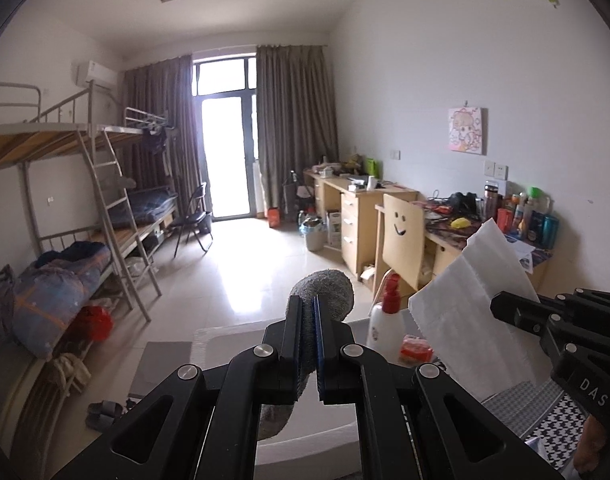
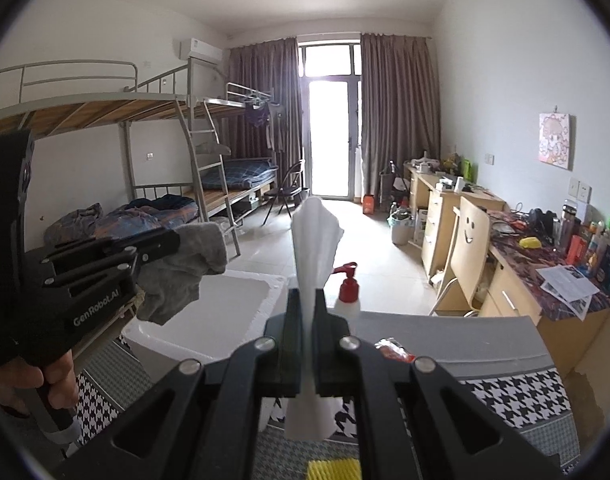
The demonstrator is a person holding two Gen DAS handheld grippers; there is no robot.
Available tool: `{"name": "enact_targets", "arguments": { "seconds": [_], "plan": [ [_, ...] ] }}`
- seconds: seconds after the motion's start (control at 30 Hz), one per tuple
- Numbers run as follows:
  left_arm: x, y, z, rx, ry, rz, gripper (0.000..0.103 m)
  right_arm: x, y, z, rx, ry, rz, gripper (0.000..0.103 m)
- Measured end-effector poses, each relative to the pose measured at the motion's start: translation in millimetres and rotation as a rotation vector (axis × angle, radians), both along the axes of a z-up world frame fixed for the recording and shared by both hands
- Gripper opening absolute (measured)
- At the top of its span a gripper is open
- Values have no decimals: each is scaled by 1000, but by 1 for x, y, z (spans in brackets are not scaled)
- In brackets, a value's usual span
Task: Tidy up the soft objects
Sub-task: 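Carry the sock and tissue in both tools over the white foam box, then open the left tool to drop the grey sock into the foam box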
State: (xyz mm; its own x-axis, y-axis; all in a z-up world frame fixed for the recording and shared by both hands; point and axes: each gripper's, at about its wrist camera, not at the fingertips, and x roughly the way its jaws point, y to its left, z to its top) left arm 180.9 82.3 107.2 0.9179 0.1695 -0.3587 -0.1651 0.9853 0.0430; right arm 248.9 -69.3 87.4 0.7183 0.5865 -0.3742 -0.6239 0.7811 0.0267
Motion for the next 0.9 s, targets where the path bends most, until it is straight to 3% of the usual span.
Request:
{"name": "enact_targets", "arguments": {
  "seconds": [0.47, 0.67, 0.7, 0.73, 0.77, 0.8, 0.83, 0.9],
  "plan": [
    [11, 20, -16, -38, 47, 49, 6, 9, 34, 3, -18, 20, 71, 7],
    [24, 31, -30, -59, 109, 73, 8, 12, 41, 2, -26, 27, 81, 7],
    [25, 33, -32, -67, 118, 75, 16, 14, 42, 3, -28, 29, 83, 7],
    [26, 36, -32, -66, 123, 86, 35, 15, 44, 3, -32, 29, 84, 7],
    [25, 38, -32, -63, 123, 92, 47, 14, 47, 4, -35, 28, 84, 7],
    [22, 40, -32, -64, 111, 100, 67, 14, 49, 4, -39, 26, 85, 7],
    [19, 41, -32, -65, 96, 106, 75, 14, 49, 4, -40, 25, 86, 7],
    [13, 45, -30, -59, 82, 123, 76, 15, 50, 4, -41, 23, 88, 7]
  ]
}}
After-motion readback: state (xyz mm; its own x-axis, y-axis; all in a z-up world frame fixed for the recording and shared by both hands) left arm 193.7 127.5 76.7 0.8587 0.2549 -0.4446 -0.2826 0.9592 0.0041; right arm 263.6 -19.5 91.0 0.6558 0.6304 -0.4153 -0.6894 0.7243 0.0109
